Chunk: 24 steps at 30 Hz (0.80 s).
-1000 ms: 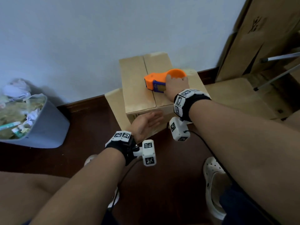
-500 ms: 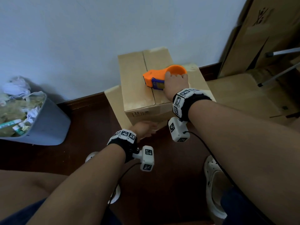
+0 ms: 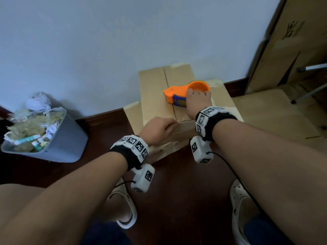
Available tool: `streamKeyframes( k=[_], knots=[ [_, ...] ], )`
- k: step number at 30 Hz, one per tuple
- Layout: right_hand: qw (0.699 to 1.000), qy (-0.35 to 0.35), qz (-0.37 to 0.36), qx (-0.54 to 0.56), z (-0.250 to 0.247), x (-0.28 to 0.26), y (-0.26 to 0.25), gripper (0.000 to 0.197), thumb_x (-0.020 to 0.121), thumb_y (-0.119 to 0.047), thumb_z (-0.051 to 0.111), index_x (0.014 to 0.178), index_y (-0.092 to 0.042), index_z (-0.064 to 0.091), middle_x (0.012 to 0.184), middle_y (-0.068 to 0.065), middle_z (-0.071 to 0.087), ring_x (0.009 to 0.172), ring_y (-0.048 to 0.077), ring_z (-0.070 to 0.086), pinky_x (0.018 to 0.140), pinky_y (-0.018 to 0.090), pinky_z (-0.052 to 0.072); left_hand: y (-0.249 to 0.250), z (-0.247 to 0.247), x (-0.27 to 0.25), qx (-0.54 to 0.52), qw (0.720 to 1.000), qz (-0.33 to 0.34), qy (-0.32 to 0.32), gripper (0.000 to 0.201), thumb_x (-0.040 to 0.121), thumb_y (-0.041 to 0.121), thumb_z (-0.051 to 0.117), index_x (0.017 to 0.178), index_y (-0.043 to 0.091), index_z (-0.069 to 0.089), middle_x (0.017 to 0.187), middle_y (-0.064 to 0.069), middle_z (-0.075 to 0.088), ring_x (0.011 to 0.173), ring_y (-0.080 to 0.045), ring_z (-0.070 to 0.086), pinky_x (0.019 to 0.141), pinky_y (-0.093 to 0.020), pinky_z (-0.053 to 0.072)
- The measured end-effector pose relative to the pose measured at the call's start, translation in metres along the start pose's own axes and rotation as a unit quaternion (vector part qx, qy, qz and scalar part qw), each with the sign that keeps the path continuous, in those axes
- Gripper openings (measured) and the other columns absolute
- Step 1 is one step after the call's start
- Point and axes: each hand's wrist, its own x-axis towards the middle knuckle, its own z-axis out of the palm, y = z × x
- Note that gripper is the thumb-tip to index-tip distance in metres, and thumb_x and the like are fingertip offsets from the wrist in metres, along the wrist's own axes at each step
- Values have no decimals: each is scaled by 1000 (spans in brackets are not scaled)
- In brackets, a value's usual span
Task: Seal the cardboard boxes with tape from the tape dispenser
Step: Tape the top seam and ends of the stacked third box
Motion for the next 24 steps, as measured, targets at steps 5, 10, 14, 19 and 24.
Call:
streamKeyframes(
  k=[5, 10, 14, 19, 24],
  knots=[
    [1000, 8, -5, 2, -1, -5, 0, 31, 89, -9, 40, 120, -10, 42, 118, 13, 56, 115, 33, 49, 103, 46, 26, 5, 0, 8, 37, 996, 77, 26, 32, 92, 26, 52, 116, 9, 63, 112, -11, 61, 101, -29, 55, 90, -37, 45],
    [1000, 20, -15, 7, 0, -10, -1, 31, 89, -12, 41, 119, -9, 43, 119, 13, 57, 116, 32, 49, 106, 45, 25, 7, 14, 8, 68, 997, 37, -7, 47, 100, 14, 47, 144, 2, 37, 150, -17, 37, 140, -32, 32, 115, -32, 20],
    [1000, 14, -21, 4, 3, -13, -4, 33, 87, -13, 43, 119, -9, 43, 114, 11, 61, 109, 31, 54, 107, 44, 24, 8, 8, 7, 111, 992, 19, -58, 49, 104, 13, 33, 152, 12, 21, 158, -7, 23, 146, -23, 20, 115, -25, 13],
    [999, -2, -33, 9, -2, -17, 1, 41, 86, -7, 42, 126, -4, 39, 105, 9, 65, 102, 29, 60, 106, 40, 25, 7, 0, 11, 113, 987, 16, -111, 54, 103, 20, 37, 152, 11, 19, 158, -9, 22, 146, -23, 18, 116, -27, 12],
    [989, -69, -3, 129, -26, -28, 10, 26, 95, -16, 46, 117, -3, 46, 109, 13, 59, 101, 34, 59, 82, 38, 42, -7, -37, 8, 127, 969, 44, -205, 78, 97, 34, 49, 154, 21, -2, 162, 1, -3, 148, -20, 8, 118, -43, 11]
  ],
)
